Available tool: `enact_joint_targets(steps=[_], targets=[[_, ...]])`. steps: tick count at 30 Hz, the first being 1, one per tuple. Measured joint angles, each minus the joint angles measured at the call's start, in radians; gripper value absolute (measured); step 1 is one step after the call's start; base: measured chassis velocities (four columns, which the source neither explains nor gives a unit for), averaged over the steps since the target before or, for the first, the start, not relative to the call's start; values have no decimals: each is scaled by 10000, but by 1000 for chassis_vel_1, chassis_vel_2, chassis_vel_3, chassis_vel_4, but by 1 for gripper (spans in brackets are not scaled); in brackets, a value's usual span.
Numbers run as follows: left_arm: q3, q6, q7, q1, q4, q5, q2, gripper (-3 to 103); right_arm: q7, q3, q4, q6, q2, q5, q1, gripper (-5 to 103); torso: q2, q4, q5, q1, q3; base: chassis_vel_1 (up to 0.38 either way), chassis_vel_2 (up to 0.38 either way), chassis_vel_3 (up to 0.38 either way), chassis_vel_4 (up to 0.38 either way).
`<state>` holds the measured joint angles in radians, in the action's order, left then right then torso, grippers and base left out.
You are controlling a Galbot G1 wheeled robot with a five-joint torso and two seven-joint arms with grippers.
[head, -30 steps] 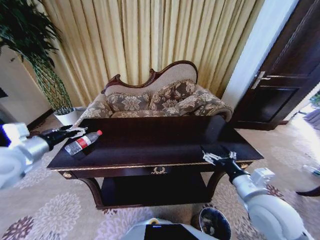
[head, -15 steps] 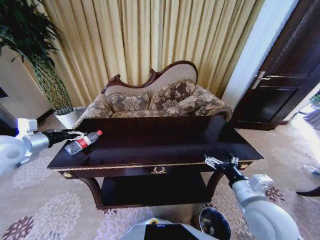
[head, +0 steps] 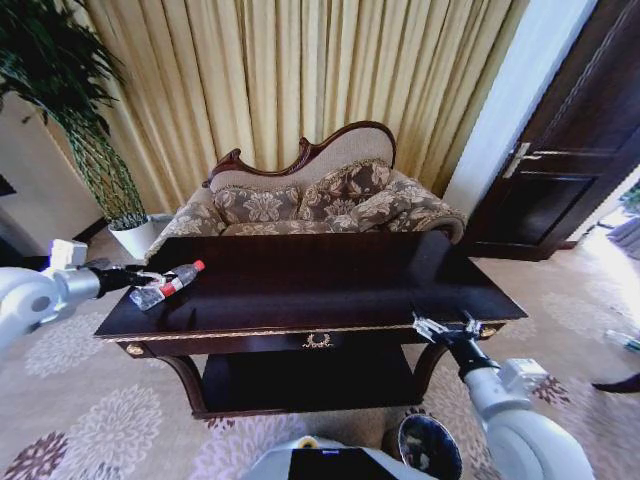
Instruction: Move to the front of the table and place the trash on the table into the trash bin.
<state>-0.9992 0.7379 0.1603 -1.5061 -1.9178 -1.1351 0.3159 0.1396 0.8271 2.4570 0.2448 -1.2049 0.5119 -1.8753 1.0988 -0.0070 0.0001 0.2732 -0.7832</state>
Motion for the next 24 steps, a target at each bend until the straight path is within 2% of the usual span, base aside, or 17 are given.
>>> enact_joint_targets(steps=[24], targets=[[198, -23, -450, -276, -227, 33, 609, 100, 98, 274, -148, -296, 82, -340, -182, 100, 0, 0, 0, 0, 0, 0, 0, 0, 0]])
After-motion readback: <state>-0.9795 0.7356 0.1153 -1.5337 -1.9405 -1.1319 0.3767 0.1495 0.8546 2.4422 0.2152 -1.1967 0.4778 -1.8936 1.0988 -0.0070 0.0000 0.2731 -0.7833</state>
